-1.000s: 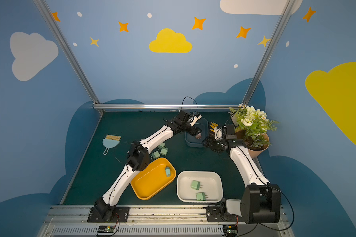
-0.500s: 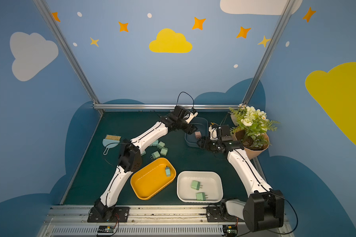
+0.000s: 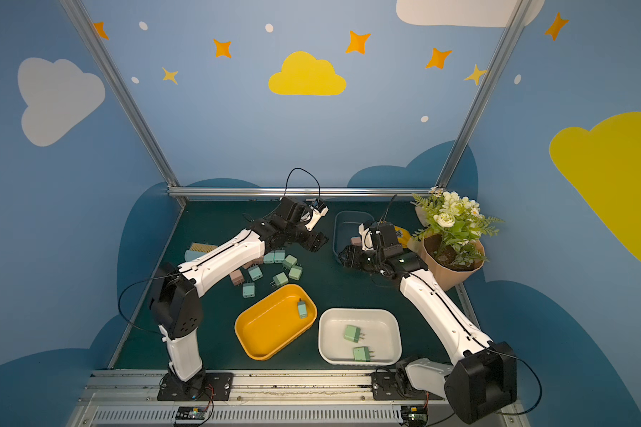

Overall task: Place the plugs by color into the storage box
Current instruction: Pick up the plug from the center of the board.

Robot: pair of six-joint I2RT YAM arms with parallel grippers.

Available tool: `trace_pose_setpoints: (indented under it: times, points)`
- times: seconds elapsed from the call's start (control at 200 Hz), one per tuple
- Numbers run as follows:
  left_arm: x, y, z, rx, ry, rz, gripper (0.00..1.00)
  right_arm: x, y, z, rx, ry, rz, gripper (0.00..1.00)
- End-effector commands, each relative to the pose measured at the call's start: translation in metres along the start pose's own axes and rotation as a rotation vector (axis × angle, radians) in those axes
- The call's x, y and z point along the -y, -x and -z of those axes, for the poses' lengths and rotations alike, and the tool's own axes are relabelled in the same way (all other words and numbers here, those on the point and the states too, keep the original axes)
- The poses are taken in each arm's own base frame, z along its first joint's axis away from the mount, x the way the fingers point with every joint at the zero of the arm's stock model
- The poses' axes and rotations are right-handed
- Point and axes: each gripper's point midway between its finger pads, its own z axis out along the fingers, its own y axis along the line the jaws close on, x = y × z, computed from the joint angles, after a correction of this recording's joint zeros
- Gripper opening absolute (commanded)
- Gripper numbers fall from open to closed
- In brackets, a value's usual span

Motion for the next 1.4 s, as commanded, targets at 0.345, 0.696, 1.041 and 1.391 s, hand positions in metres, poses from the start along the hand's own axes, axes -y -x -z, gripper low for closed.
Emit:
trace_pose_setpoints:
  times: [0.345,0.696,1.041,1.391]
  points:
    - [-0.055,-0.091,0.068,-0.103,0.150,0.088,0.73,-0.039,-0.018,-0.073,-0.139,-0.056,0.123,0.71]
    - [-0.084,-0.144,0.086,-0.072,0.205,0.072,0.74,-0.065,-0.038,-0.157,-0.254,-0.123,0.195,0.76]
    - [-0.082,-0.146,0.089,-0.045,0.247,-0.029,0.76,-0.066,-0.061,-0.206,-0.330,-0.199,0.175,0.78]
    - [-0.042,-0.134,0.092,0.002,0.186,-0.194,0.79,-0.053,-0.074,-0.233,-0.369,-0.263,0.151,0.79]
